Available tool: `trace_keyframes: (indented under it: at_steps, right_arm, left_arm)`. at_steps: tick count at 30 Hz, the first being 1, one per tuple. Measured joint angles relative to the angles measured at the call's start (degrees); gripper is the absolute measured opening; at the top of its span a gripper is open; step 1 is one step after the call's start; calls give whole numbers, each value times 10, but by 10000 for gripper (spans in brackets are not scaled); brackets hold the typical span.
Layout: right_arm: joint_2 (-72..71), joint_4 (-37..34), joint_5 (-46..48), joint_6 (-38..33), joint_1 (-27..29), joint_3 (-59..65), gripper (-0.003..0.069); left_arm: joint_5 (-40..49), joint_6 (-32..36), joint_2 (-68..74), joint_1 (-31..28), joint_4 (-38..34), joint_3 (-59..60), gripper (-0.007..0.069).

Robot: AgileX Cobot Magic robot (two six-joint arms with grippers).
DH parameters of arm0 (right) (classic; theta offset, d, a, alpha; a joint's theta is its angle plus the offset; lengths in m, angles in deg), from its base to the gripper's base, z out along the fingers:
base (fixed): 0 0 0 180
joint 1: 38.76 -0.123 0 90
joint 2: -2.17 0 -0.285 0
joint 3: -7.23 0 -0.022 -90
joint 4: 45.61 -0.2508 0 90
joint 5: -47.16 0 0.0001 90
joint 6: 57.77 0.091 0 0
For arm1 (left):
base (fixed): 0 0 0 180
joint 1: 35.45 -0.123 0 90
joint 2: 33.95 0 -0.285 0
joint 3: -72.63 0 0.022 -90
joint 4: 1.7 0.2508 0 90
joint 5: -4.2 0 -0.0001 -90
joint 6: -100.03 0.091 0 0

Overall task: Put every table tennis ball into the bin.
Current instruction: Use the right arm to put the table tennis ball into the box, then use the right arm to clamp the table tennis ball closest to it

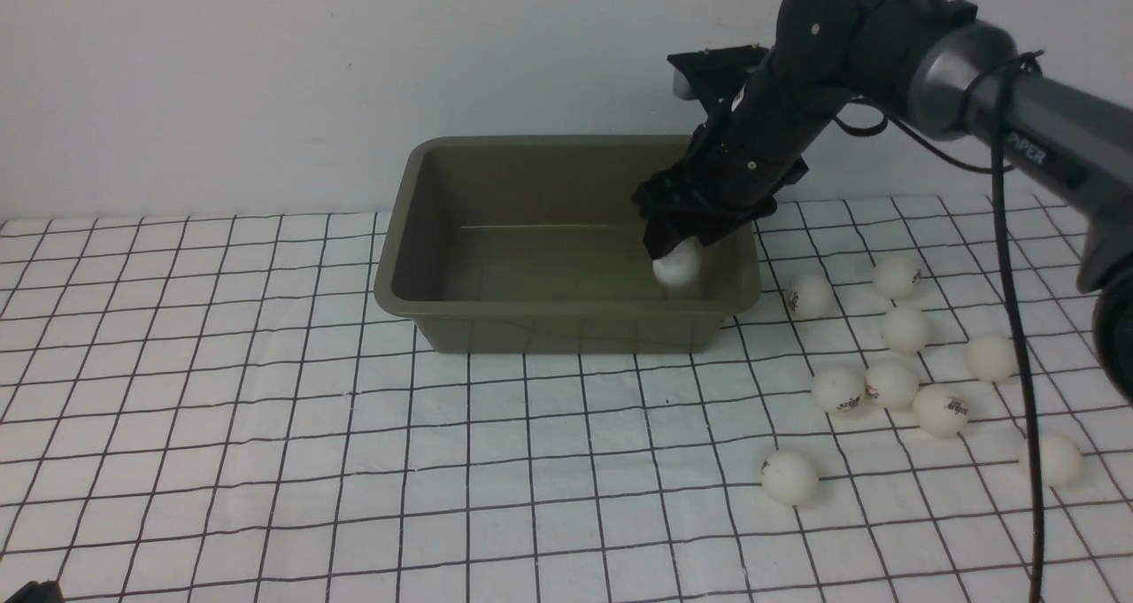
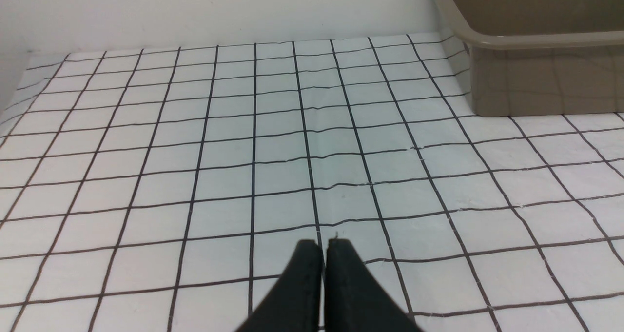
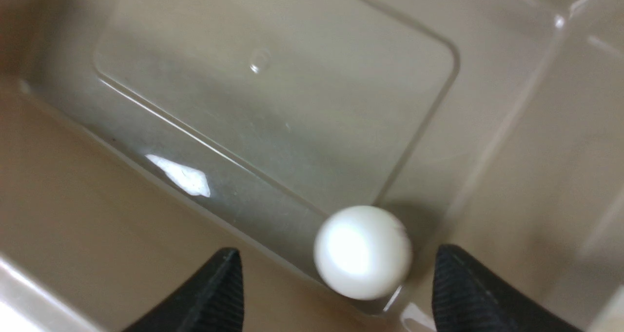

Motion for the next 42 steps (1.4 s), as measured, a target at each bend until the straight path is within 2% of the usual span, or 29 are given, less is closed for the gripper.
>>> trace_keyframes:
  at_steps: [7, 11, 18, 19, 25, 28, 32, 42]
  right_arm:
    - [-50, 32, 11, 8, 0, -4, 476]
    - [-125, 69, 10, 22, 0, 20, 476]
    - [-226, 116, 11, 41, 0, 103, 476]
    - [-263, 121, 11, 47, 1, 156, 476]
    - [-292, 118, 12, 54, 1, 289, 476]
    - [-292, 95, 9, 55, 1, 380, 476]
    - [-292, 85, -29, 50, -2, 463, 476]
    - [-291, 45, -117, 34, -5, 535, 476]
  left_arm:
    - [0, 0, 0, 0, 0, 0, -4]
    - [0, 0, 0, 0, 0, 0, -4]
    - [0, 0, 0, 0, 0, 0, -4]
    - [0, 0, 0, 0, 0, 0, -4]
    - [0, 0, 0, 0, 0, 0, -4]
    - [0, 0, 0, 0, 0, 0, -4]
    - [0, 0, 0, 0, 0, 0, -4]
    - [0, 0, 0, 0, 0, 0, -4]
